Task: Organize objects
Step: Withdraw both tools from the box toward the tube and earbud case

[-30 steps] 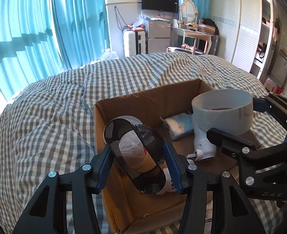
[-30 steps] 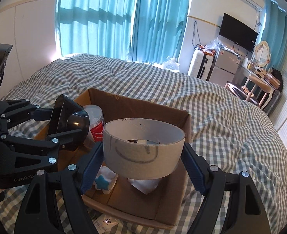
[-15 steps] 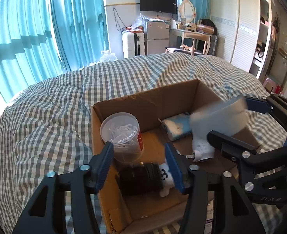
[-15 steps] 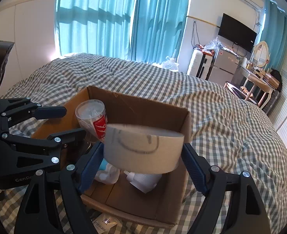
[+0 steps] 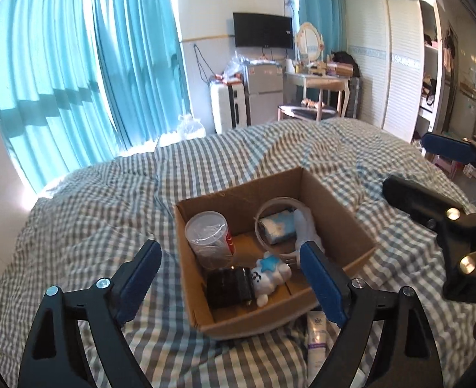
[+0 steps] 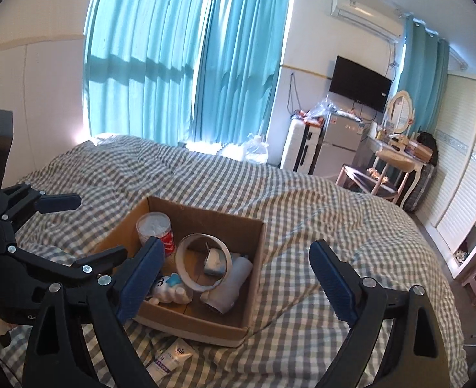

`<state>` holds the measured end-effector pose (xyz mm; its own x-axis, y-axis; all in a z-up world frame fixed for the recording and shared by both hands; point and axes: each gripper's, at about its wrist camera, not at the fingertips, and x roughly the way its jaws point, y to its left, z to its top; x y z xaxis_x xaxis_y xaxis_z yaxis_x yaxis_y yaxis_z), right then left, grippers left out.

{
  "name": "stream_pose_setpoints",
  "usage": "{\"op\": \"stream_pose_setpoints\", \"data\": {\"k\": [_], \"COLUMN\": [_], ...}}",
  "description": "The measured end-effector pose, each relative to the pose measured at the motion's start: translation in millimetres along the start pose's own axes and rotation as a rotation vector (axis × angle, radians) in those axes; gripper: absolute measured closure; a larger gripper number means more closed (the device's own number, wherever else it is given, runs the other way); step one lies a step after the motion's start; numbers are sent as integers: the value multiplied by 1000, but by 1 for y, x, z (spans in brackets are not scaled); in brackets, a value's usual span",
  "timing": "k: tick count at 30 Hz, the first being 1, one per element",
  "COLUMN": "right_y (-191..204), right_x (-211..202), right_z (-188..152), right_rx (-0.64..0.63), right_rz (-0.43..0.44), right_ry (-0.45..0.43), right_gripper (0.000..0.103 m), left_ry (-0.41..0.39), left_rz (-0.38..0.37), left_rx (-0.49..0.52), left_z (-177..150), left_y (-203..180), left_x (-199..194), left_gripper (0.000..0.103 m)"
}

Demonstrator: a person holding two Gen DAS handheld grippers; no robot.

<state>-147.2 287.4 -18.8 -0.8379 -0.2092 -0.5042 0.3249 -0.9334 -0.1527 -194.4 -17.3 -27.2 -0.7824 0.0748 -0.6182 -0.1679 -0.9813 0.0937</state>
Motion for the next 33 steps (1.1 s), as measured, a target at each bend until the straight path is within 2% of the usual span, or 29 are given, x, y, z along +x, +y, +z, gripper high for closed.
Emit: {"op": "stream_pose_setpoints", "data": {"k": [1, 8, 16, 25, 33], "right_y": [-1, -1, 4, 21, 36], "right_x": [-11, -73, -108, -98, -54], "right_z": [1, -7, -34, -78, -126], "right_rx": [1, -7, 3, -27, -46], "right_rz": [-3, -15, -3, 3, 42], "right_ry": [-10, -54, -44, 40, 195], "right_gripper": [12, 11, 11, 11, 12], "left_ry": [-11, -66, -58, 12, 106], "left_rz": [4, 23, 42, 84, 89], "left_rx": [-9, -40, -52, -81, -54], "left_z": [0, -15, -44, -89, -123], "left_y": [-1, 2, -7, -8, -22], "left_x": [-9, -63, -87, -80, -52], "left_gripper": [5, 3, 3, 3, 3]}}
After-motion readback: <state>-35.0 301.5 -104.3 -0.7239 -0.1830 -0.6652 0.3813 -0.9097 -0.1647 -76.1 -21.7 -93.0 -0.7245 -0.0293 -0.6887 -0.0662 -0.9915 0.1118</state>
